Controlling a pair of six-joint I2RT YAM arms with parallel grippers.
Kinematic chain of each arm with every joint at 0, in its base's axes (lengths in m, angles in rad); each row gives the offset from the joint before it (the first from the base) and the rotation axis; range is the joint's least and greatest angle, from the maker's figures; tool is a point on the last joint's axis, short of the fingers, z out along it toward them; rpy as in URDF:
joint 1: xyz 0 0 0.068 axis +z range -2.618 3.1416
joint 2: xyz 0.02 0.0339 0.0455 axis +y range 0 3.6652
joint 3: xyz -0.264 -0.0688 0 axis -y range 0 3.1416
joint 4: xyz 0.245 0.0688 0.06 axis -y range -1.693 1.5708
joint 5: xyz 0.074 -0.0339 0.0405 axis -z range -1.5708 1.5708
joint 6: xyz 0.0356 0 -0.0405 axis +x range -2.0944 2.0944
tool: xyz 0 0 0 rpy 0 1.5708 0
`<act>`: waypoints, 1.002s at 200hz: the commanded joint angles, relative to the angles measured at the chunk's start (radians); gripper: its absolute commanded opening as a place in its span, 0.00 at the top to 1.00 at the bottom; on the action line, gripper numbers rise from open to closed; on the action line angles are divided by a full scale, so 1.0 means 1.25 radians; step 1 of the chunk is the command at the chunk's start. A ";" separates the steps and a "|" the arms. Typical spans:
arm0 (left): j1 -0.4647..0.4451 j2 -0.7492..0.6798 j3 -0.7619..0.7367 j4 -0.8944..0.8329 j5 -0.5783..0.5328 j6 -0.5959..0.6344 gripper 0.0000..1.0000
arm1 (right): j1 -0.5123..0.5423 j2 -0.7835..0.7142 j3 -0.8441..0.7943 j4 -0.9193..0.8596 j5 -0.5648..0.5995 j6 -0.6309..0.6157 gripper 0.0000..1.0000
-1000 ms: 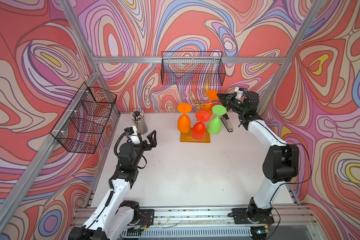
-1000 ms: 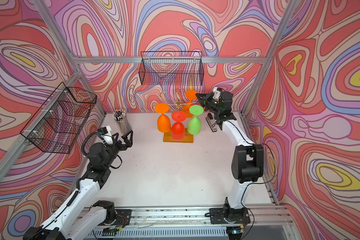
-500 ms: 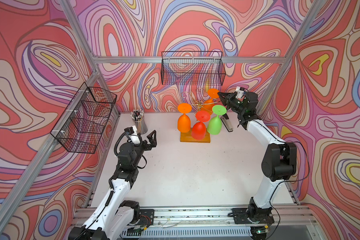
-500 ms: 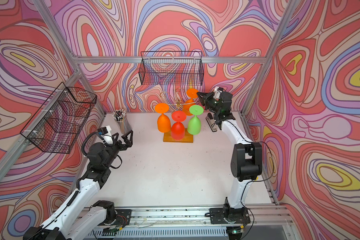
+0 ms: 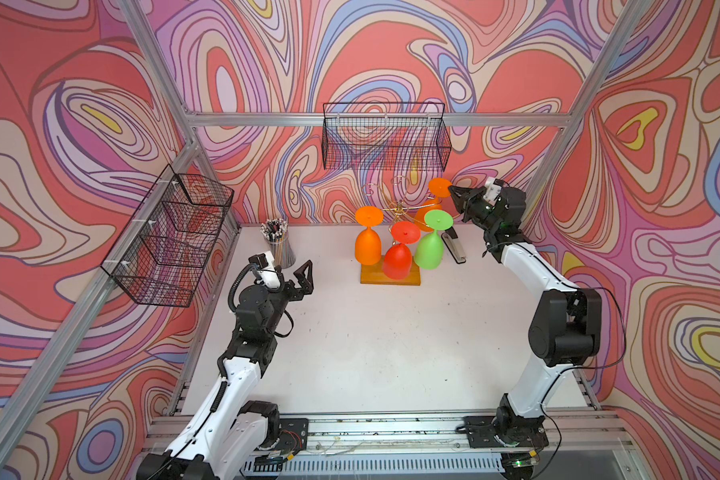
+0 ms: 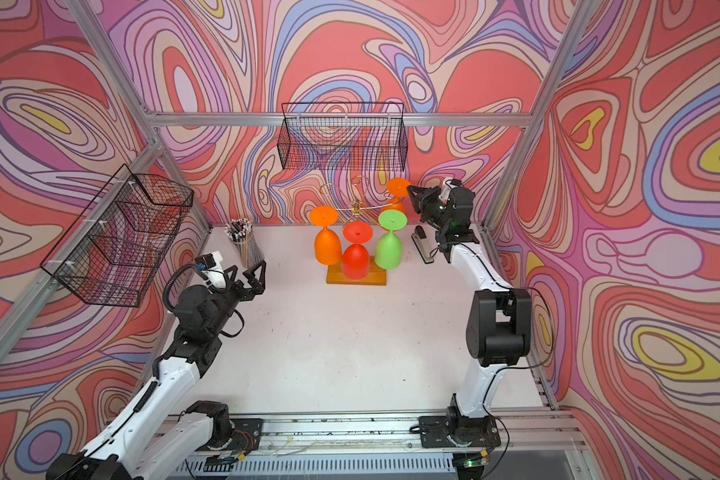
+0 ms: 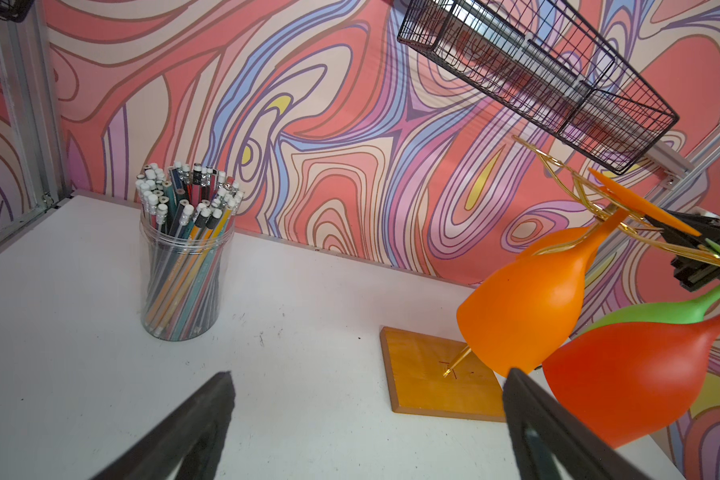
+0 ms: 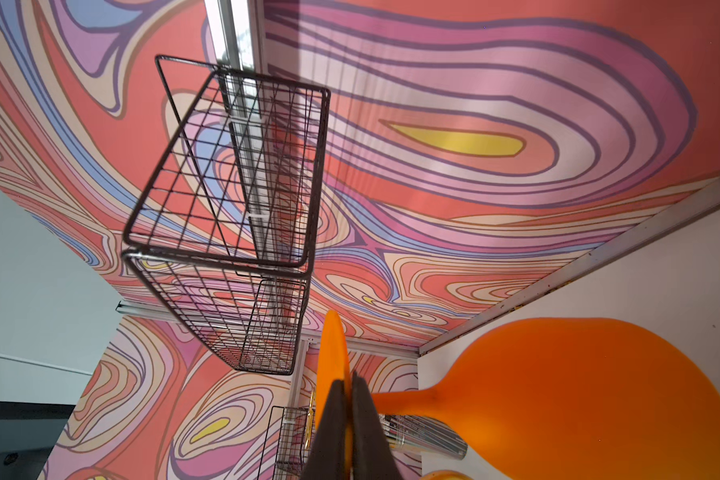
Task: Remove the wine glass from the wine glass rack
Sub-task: 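Slide the orange glass off the rack arm with the right gripper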
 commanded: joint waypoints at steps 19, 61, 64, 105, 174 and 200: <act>-0.004 -0.001 0.001 0.010 0.000 0.004 0.00 | -0.029 -0.074 -0.041 0.020 0.023 -0.017 1.00; -0.004 -0.001 0.001 0.010 0.001 0.004 0.00 | -0.066 -0.123 -0.102 0.022 0.035 -0.023 1.00; -0.004 0.000 0.001 0.010 0.001 0.005 0.00 | -0.069 -0.128 -0.107 0.022 0.037 -0.025 1.00; -0.004 -0.010 0.001 0.011 0.006 0.002 0.00 | -0.102 -0.242 -0.176 -0.040 0.058 -0.101 1.00; -0.004 -0.047 0.054 -0.015 0.086 -0.026 0.00 | -0.113 -0.510 -0.163 -0.267 0.120 -0.276 1.00; -0.004 -0.051 0.097 -0.002 0.175 -0.043 0.00 | -0.113 -0.556 -0.157 -0.245 0.071 -0.241 1.00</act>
